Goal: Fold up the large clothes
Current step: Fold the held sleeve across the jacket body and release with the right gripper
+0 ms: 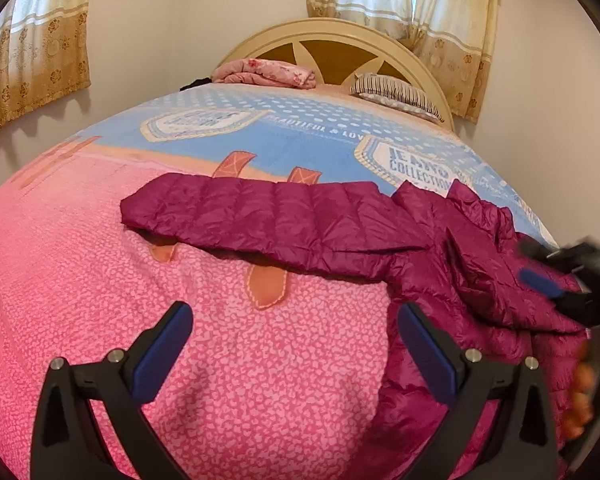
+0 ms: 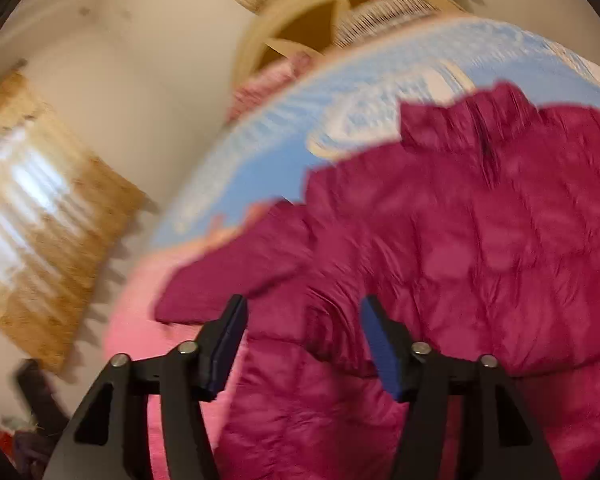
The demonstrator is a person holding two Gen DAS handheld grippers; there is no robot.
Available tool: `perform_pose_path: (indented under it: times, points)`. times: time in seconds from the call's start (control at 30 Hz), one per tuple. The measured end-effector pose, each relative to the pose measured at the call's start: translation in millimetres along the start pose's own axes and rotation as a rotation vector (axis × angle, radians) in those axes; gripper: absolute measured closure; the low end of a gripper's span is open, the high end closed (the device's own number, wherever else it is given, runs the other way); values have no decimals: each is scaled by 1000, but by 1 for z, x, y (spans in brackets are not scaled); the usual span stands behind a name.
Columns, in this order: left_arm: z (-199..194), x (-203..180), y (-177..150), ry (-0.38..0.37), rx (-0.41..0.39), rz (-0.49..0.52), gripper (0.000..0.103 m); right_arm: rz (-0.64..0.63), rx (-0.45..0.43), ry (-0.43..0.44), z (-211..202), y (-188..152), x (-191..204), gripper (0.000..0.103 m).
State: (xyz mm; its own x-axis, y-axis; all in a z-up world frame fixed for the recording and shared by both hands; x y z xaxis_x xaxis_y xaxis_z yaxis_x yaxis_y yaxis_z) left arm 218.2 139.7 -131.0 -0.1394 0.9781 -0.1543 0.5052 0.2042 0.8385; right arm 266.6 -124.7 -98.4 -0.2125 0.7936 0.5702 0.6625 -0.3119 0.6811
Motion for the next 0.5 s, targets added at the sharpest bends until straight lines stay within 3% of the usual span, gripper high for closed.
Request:
perform_pose_path:
  times: [0.07, 0.13, 0.2, 0.23, 0.4, 0.5]
  points:
    - [2, -3, -1, -2, 0, 6, 0, -30, -80, -9, -27, 11, -1, 42]
    - [4, -9, -2, -6, 4, 12, 0, -98, -120, -152, -43, 17, -12, 46]
    - [9, -23, -1, -31, 11, 17, 0, -173, -81, -284, -38, 11, -22, 71]
    - [9, -30, 0, -42, 11, 25, 0, -177, -31, -299, -27, 2, -27, 72]
    - [9, -67, 10, -63, -2, 98, 0, -82, 108, -209, 27, -39, -30, 73]
    - [10, -84, 17, -66, -15, 143, 0, -73, 136, -181, 51, -49, -27, 73]
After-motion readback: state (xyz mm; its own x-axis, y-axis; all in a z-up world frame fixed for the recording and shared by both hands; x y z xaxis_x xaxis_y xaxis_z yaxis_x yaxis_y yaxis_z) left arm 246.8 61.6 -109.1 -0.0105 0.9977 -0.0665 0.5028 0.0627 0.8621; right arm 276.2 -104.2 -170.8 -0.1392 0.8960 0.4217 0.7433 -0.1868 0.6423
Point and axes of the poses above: each gripper's, at about its wrist camera, not at the fingertips, and z roughly the way its jaws point, x to its left, y to its top, the point moved 5 cm from there along z, roughly the way its jaws point, and after that the axes turned 9 degrees about -x, right-handed, at the moved point
